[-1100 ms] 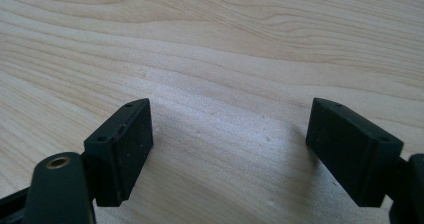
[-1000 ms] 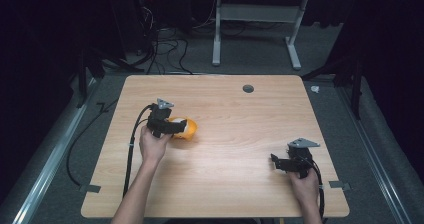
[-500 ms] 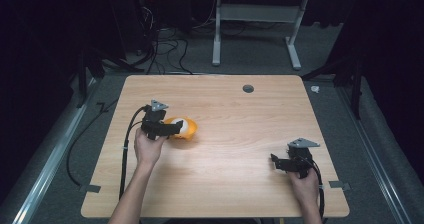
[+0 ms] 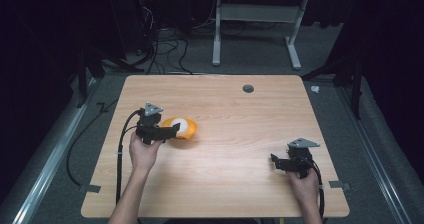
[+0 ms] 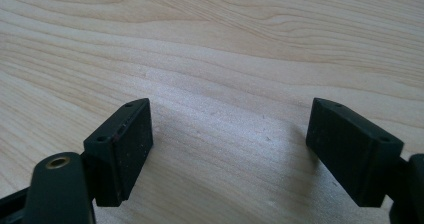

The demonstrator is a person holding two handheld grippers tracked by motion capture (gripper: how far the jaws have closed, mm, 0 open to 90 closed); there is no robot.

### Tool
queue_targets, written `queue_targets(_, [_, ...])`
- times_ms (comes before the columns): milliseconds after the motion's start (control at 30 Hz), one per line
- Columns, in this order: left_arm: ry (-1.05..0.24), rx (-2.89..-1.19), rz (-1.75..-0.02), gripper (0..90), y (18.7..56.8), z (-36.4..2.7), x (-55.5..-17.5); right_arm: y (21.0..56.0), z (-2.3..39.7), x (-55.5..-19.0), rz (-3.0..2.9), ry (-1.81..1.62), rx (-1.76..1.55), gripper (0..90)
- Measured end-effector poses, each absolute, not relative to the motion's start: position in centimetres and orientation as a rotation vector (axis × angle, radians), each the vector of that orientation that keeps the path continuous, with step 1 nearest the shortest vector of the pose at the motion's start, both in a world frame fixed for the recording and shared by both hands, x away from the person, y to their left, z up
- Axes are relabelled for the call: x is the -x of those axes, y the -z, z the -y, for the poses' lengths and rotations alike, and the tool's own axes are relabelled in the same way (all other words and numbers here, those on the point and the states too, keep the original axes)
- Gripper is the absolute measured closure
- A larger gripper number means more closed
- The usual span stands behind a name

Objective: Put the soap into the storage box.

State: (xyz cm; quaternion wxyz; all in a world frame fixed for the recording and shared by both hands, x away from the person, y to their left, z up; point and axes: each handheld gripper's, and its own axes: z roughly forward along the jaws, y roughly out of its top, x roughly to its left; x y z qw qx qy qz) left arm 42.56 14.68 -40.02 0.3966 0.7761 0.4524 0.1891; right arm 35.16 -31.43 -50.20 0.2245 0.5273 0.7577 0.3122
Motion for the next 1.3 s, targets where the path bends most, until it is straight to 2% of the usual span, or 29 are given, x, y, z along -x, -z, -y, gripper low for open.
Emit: queue_targets(1300, [-0.482,-1.927,-1.17,22.0,40.4,-17.1,-39.3,50.2,31.4,-35.2,-2.091,-0.861,-1.456,19.7])
